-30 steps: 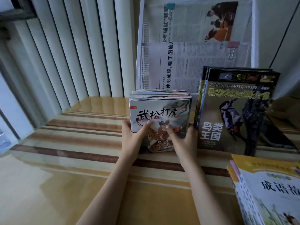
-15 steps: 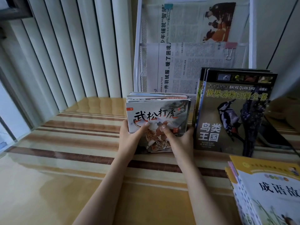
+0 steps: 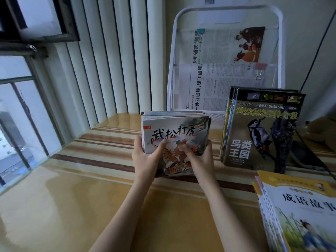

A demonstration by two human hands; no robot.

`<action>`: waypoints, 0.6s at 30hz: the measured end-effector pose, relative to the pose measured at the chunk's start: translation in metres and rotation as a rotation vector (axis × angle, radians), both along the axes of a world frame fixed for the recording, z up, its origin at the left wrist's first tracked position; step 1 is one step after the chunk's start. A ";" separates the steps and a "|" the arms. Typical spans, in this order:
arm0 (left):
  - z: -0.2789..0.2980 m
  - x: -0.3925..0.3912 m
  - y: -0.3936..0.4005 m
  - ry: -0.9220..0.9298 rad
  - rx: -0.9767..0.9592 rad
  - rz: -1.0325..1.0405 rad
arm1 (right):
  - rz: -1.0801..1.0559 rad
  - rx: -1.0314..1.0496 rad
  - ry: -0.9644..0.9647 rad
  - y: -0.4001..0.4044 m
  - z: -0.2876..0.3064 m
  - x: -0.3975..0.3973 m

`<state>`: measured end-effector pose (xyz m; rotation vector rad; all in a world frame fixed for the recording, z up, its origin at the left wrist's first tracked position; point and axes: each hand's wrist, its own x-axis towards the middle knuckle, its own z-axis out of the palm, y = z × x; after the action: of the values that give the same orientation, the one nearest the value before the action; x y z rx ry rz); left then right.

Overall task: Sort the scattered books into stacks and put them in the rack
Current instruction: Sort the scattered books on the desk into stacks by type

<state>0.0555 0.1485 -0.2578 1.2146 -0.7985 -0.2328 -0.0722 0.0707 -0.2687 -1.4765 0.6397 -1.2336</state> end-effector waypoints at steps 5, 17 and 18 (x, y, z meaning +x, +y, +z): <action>0.006 -0.011 0.069 -0.061 -0.081 0.000 | 0.044 -0.091 -0.005 0.061 0.006 -0.012; 0.008 -0.006 0.153 -0.056 0.064 -0.085 | 0.182 -0.077 0.091 0.121 0.010 -0.027; 0.019 -0.006 0.152 -0.055 0.059 -0.071 | 0.194 -0.082 0.096 0.119 0.019 -0.028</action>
<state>0.0495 0.3005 -0.2391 1.2532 -0.8892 -0.2838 -0.0999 0.1892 -0.2496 -1.6334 0.5002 -1.0552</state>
